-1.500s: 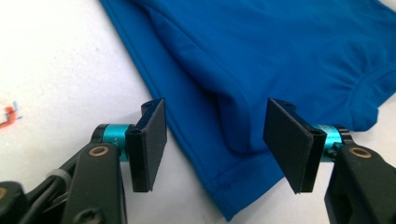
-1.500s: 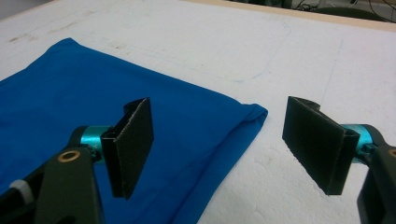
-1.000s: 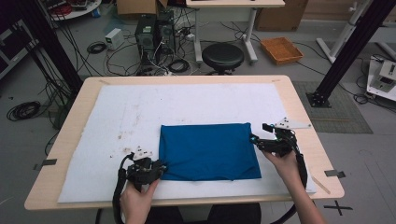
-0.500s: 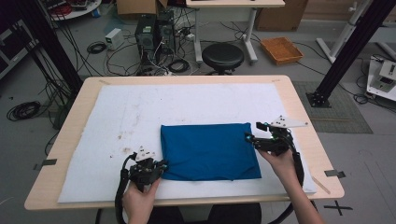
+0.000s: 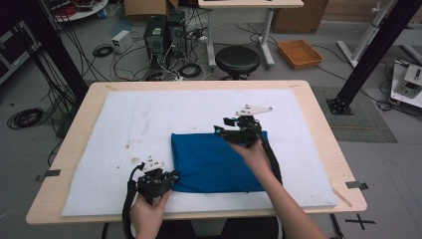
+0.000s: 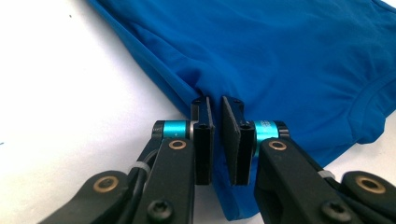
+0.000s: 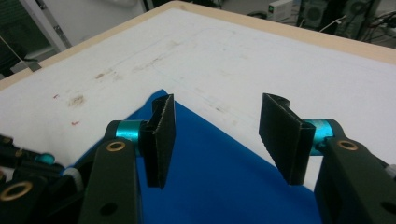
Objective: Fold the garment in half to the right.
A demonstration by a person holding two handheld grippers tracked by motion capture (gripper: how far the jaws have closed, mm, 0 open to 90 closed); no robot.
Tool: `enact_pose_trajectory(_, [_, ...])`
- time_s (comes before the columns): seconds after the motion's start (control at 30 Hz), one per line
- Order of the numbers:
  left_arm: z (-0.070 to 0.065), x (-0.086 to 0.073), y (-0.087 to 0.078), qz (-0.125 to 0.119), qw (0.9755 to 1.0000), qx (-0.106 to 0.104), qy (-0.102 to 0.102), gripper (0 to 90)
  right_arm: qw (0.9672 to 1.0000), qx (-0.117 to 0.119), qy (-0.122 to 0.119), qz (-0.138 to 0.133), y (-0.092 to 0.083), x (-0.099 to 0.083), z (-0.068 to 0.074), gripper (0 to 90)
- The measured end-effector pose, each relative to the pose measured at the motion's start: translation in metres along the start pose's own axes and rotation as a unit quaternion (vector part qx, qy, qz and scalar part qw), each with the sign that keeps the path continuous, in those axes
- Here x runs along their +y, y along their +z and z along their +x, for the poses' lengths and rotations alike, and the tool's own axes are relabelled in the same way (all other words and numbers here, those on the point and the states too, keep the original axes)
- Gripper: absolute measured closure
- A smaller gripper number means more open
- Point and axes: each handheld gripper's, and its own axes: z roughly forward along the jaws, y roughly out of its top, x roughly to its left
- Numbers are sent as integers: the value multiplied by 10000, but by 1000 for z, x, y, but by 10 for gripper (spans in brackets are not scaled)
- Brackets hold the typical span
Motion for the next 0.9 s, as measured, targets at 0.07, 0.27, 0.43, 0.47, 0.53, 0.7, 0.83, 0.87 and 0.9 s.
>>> enact_pose_trajectory(0.07, [0, 0, 0, -6, 10000, -5, -11, 827, 9999, 19, -69, 130, 18, 7, 7, 495])
enact_pose_trajectory(0.27, [1, 0, 0, 4, 10000, -13, 1, 827, 9974, 172, -254, 646, 75, 21, 26, 565])
enact_pose_trajectory(0.43, [1, 0, 0, -6, 10000, -52, -19, 826, 9941, 245, -293, 1011, 119, 27, 36, 623])
enact_pose_trajectory(0.47, [1, 0, 0, 2, 10000, -70, -17, 827, 9932, 255, -269, 1106, 126, 28, 37, 626])
enact_pose_trajectory(0.53, [2, 0, 0, 10, 10000, -77, -14, 827, 9916, 251, -265, 1245, 139, 28, 40, 640])
enact_pose_trajectory(0.7, [2, 0, 0, 2, 9999, -103, -44, 826, 9896, 268, -243, 1390, 156, 26, 43, 666])
enact_pose_trajectory(0.83, [3, 0, 1, 18, 9999, -105, -51, 826, 9882, 256, -214, 1497, 169, 24, 46, 679])
enact_pose_trajectory(0.87, [3, 0, 1, 22, 9999, -119, -44, 826, 9874, 249, -246, 1546, 171, 23, 47, 680])
enact_pose_trajectory(0.9, [3, 0, 1, 27, 9999, -117, -32, 827, 9866, 196, -287, 1597, 173, 23, 48, 685])
